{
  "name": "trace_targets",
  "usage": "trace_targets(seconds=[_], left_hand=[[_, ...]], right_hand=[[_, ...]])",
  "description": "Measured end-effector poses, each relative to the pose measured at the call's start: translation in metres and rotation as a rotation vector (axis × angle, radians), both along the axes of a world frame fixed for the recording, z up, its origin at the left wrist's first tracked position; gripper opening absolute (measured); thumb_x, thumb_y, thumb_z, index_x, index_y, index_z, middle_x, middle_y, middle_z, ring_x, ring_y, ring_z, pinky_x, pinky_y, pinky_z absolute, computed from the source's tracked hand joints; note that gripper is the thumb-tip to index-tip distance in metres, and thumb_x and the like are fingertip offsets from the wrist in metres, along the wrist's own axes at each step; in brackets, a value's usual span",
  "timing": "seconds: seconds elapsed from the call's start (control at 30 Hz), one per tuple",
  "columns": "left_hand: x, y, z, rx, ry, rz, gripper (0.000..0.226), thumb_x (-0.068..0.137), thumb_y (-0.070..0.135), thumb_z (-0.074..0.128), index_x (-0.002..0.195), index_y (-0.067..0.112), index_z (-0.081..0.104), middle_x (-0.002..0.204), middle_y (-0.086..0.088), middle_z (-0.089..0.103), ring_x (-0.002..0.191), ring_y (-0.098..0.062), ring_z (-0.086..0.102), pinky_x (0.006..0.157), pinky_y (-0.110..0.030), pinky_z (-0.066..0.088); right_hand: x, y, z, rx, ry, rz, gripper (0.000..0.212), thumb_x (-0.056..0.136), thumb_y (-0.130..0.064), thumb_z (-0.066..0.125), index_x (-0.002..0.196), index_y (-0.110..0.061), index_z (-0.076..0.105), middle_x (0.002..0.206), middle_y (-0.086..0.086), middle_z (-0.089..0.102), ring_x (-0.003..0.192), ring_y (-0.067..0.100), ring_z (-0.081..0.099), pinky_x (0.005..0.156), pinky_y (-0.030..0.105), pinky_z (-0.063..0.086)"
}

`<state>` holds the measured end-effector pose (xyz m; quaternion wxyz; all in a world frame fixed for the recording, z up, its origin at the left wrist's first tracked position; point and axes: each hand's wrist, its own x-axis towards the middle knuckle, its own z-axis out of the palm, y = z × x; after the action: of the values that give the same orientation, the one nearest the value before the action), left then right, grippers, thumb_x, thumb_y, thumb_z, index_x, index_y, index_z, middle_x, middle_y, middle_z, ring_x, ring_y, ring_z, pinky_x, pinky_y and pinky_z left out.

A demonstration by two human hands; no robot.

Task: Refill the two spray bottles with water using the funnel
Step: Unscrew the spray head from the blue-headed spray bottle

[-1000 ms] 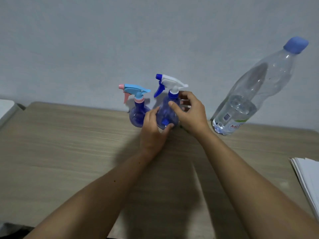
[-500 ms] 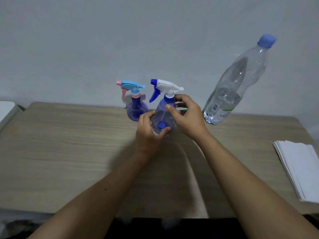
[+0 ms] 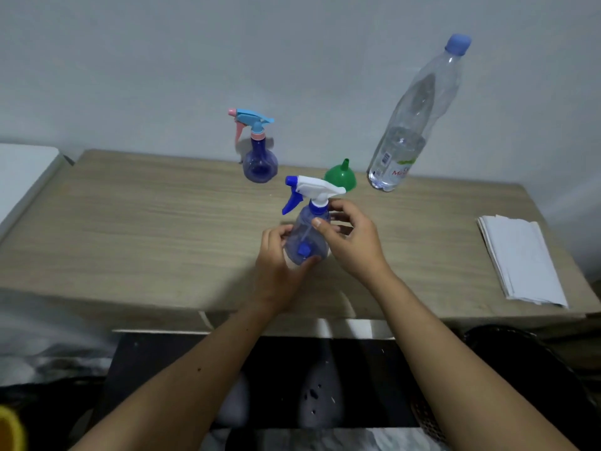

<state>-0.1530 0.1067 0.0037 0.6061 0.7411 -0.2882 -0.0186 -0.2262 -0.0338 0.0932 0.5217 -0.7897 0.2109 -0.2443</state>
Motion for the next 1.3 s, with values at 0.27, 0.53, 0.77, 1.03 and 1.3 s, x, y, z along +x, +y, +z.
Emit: trace_targets(seconds=[0.27, 0.53, 0.77, 1.03, 1.3], left_hand=[[-0.031, 0.03, -0.005, 0.051, -0.086, 0.03, 0.079, 0.073, 0.044, 0.091, 0.133, 0.007, 0.056, 0.126, -0.005, 0.06, 0.112, -0.017, 0.067, 0.094, -0.036, 0.061], [-0.028, 0.033, -0.006, 0.108, -0.162, 0.03, 0.076, 0.076, 0.046, 0.089, 0.133, 0.004, 0.061, 0.125, -0.005, 0.064, 0.112, -0.021, 0.066, 0.092, -0.038, 0.059], [-0.024, 0.029, -0.013, 0.171, -0.259, 0.056, 0.078, 0.075, 0.054, 0.084, 0.129, 0.0, 0.066, 0.112, -0.008, 0.07, 0.1, -0.026, 0.066, 0.088, -0.035, 0.054], [-0.021, 0.033, -0.01, 0.188, -0.222, -0.01, 0.079, 0.074, 0.053, 0.082, 0.131, 0.002, 0.064, 0.116, -0.005, 0.07, 0.104, -0.021, 0.064, 0.096, -0.006, 0.038], [-0.021, 0.033, -0.002, 0.232, -0.17, -0.047, 0.078, 0.074, 0.054, 0.083, 0.134, 0.008, 0.063, 0.117, 0.0, 0.067, 0.107, -0.014, 0.059, 0.091, -0.006, 0.034]], right_hand=[[-0.029, 0.023, 0.001, -0.021, 0.037, 0.032, 0.03, 0.089, -0.022, 0.082, 0.117, -0.023, 0.069, 0.116, -0.007, 0.072, 0.105, 0.004, 0.066, 0.091, 0.03, 0.06], [-0.018, 0.029, 0.019, 0.189, -0.026, 0.062, 0.018, 0.092, -0.016, 0.08, 0.11, -0.014, 0.077, 0.101, 0.005, 0.08, 0.096, 0.017, 0.075, 0.093, 0.039, 0.062], [-0.02, 0.023, 0.022, 0.313, -0.024, 0.02, 0.019, 0.085, -0.003, 0.085, 0.101, -0.01, 0.076, 0.082, -0.004, 0.077, 0.073, 0.001, 0.071, 0.071, 0.017, 0.055], [-0.024, 0.033, 0.028, 0.247, -0.013, -0.062, 0.025, 0.075, -0.007, 0.093, 0.094, -0.015, 0.079, 0.08, -0.005, 0.08, 0.077, 0.008, 0.077, 0.077, 0.027, 0.062], [-0.028, 0.03, 0.03, 0.267, 0.066, 0.058, 0.026, 0.087, -0.004, 0.083, 0.109, -0.016, 0.075, 0.099, -0.002, 0.079, 0.091, 0.004, 0.075, 0.089, 0.027, 0.059]])
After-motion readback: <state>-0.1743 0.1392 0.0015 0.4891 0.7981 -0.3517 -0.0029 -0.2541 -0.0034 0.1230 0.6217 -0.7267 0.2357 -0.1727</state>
